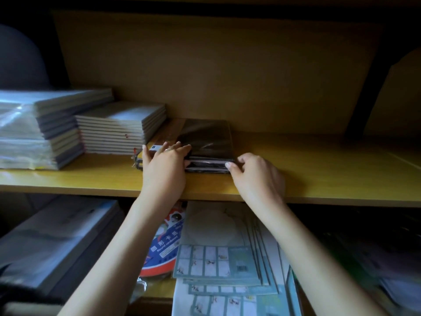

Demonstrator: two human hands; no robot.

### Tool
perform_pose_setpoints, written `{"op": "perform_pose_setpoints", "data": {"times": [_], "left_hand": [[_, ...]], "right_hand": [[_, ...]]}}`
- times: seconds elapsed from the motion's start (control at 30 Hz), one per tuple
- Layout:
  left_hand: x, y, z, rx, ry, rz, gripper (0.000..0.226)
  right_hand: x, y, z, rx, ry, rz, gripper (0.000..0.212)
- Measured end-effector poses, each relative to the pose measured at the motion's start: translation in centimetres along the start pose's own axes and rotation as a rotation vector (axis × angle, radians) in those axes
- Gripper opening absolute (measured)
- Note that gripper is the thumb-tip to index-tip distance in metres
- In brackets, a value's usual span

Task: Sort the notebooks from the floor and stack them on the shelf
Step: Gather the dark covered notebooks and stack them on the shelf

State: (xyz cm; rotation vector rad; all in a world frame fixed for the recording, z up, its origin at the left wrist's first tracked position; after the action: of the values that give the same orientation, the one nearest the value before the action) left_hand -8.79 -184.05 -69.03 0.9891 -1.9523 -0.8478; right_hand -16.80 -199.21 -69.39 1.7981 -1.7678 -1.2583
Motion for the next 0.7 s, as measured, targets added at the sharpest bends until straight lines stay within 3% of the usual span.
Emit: {"op": "perform_pose_setpoints", "data": {"times": [0.1, 0.17, 0.23, 0.33, 0.47, 0.6, 0.7], "left_hand": [[0.9, 0.6, 2.1, 0.204, -0.072, 0.122, 0.045], [2.1, 1.3, 3.9, 0.326, -0.233, 0.283, 0.032], [3.8, 1.9, 5.8, 0.337, -0.413, 0.428, 0.023], [7.2, 2.0, 9.1, 0.217, -0.632, 0.547, 0.023], [11.8, -1.8, 14.9, -0.031, -0.870, 0.423, 0.025], [14.5, -8.0, 21.5, -0.496, -0.875, 0.323, 0.046], [15.1, -13.4, 26.6, -0.787, -0.810, 0.323, 0.034]], "right_hand": [[0.7, 0.6, 1.4, 0.057, 0.105, -0.267, 0.027], [1.7, 1.9, 3.4, 0.113, 0.235, -0.468, 0.016], [3.5, 3.7, 6.3, 0.156, 0.342, -0.479, 0.011], [7.0, 6.0, 11.4, 0.106, 0.415, -0.301, 0.015], [12.9, 7.6, 18.9, -0.048, 0.313, -0.048, 0.016], [19.3, 8.6, 27.1, -0.232, 0.051, 0.039, 0.041], [22.8, 8.9, 32.3, -0.368, -0.068, 0.033, 0.051]]}}
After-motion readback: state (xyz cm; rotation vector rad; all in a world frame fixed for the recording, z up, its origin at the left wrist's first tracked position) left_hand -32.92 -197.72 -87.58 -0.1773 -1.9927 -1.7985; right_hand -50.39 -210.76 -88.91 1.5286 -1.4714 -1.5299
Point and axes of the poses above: each hand's wrist, its own z-axis away from the middle knuckle, its own y-axis out of the back of the hand, x = y × z, the point moved 3 cm from there along -z, towards the middle knuckle, and after that the axes turned 6 degrees about y, right-handed, at the moved point
